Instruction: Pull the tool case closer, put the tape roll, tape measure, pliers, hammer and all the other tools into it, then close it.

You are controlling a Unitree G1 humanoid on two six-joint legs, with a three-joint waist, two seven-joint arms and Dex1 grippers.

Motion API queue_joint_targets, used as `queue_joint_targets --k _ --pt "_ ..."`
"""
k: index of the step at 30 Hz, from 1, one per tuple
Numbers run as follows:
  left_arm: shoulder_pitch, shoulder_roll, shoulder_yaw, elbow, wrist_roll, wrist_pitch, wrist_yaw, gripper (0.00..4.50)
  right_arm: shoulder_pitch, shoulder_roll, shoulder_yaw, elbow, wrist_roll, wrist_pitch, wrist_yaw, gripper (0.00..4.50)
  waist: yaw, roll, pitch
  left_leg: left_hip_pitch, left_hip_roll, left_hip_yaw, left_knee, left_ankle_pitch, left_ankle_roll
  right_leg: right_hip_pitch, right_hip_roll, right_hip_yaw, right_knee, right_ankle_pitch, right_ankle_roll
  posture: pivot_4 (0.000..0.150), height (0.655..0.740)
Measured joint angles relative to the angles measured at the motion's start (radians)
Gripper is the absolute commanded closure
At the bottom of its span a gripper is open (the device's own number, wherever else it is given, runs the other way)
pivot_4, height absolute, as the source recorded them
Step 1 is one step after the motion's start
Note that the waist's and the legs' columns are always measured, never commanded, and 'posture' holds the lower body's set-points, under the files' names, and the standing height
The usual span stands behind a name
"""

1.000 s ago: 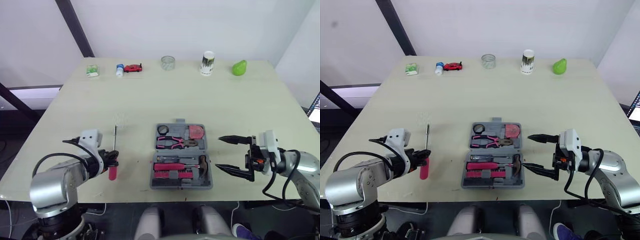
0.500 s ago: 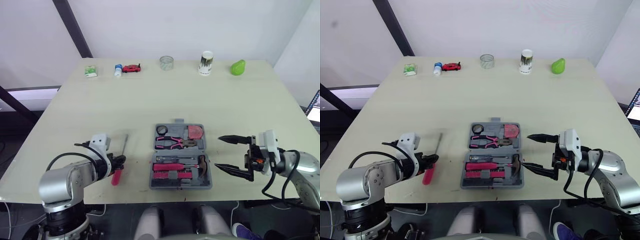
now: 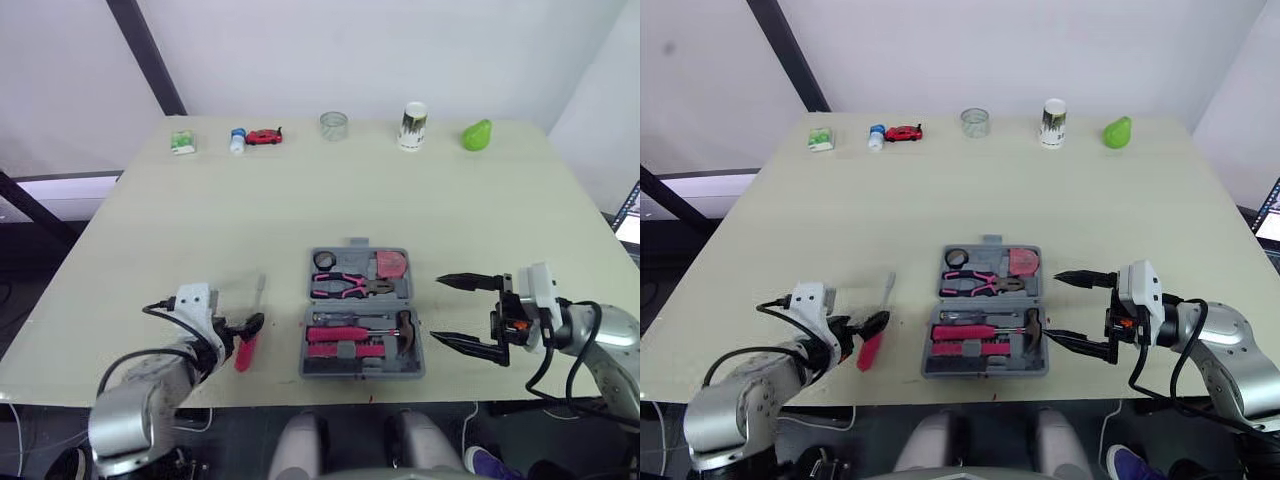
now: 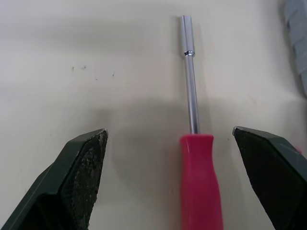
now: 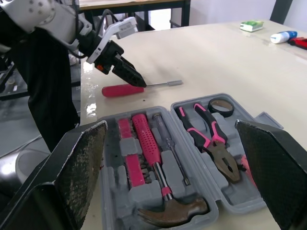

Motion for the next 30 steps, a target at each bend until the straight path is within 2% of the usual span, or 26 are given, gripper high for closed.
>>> queue_joint_targets --k 3,5,14,17,18,21,22,23,24,30 --pt "0.069 -0.016 -0.040 0.003 0.016 -0.121 -0.004 0.05 0.001 -0.001 0.000 0.000 0.000 0.000 0.000 0.00 0.000 0.000 0.000 -0.001 0.000 -0.001 0.000 0.000 0.000 0.000 0.000 0.001 0.000 0.000 0.000 0.150 0.7400" --pt "0.153 -0.017 -0.107 0.017 0.052 -0.286 -0.016 0.05 0.000 -0.003 0.000 0.000 0.000 0.000 0.000 0.00 0.000 0.000 0.000 0.000 0.000 0.000 0.000 0.000 0.000 0.000 0.000 0.001 0.000 0.000 0.000 0.150 0.7400" --pt "0.174 -0.047 -0.160 0.125 0.084 -0.511 0.003 0.05 -0.009 -0.004 0.000 0.000 0.002 0.001 0.000 0.00 -0.003 0.000 0.000 0.000 0.000 0.001 0.000 0.000 0.000 0.000 0.001 0.000 -0.002 0.000 0.000 0.150 0.7400" --pt "0.173 -0.047 -0.159 0.166 0.095 -0.559 0.019 0.90 -0.009 -0.004 0.000 0.000 0.003 0.001 0.000 0.00 -0.003 0.000 0.000 0.000 0.000 0.001 0.000 0.000 0.000 0.000 0.001 0.000 -0.002 0.000 0.000 0.150 0.7400" --pt "0.173 -0.048 -0.158 0.170 0.096 -0.567 0.026 1.45 -0.009 -0.004 0.000 0.000 0.003 0.001 -0.001 0.00 -0.002 0.000 0.000 0.000 0.000 0.001 0.000 0.000 0.000 0.000 0.001 0.000 -0.002 0.000 0.000 0.150 0.7400" --pt "0.174 -0.057 -0.164 0.173 0.096 -0.572 0.042 2.76 -0.009 -0.004 0.000 0.000 0.003 0.001 -0.001 0.00 -0.001 0.000 0.000 0.000 0.000 0.002 0.000 0.000 0.000 0.000 0.001 0.000 -0.002 0.000 0.001 0.150 0.7400" --pt "0.173 -0.060 -0.165 0.174 0.096 -0.572 0.048 3.35 -0.009 -0.004 0.000 0.000 0.004 0.001 -0.001 0.00 -0.002 0.000 0.000 0.000 0.000 0.002 0.000 0.000 0.000 0.000 0.001 0.000 -0.002 0.000 0.001 0.150 0.7400" --pt "0.170 -0.062 -0.170 0.174 0.091 -0.573 0.050 3.69 -0.009 -0.004 0.000 0.000 0.004 0.001 -0.002 0.00 -0.001 0.000 0.000 0.000 0.000 0.003 0.000 0.000 0.000 0.000 0.001 0.000 -0.002 0.000 0.001 0.150 0.7400" --pt "0.166 -0.064 -0.171 0.176 0.090 -0.573 0.054 3.91 -0.009 -0.004 0.000 -0.001 0.004 0.001 -0.002 0.00 -0.001 0.001 0.000 0.000 0.000 0.003 -0.001 0.000 0.000 0.000 0.001 0.000 -0.002 0.000 0.001 0.150 0.7400" --pt "0.155 -0.055 -0.177 0.185 0.092 -0.573 0.062 3.91 -0.006 -0.004 0.000 -0.017 0.004 0.001 -0.004 0.00 -0.002 0.003 -0.002 0.000 0.000 0.004 -0.001 0.000 0.000 0.000 0.002 0.000 -0.002 0.000 0.000 0.150 0.7400"
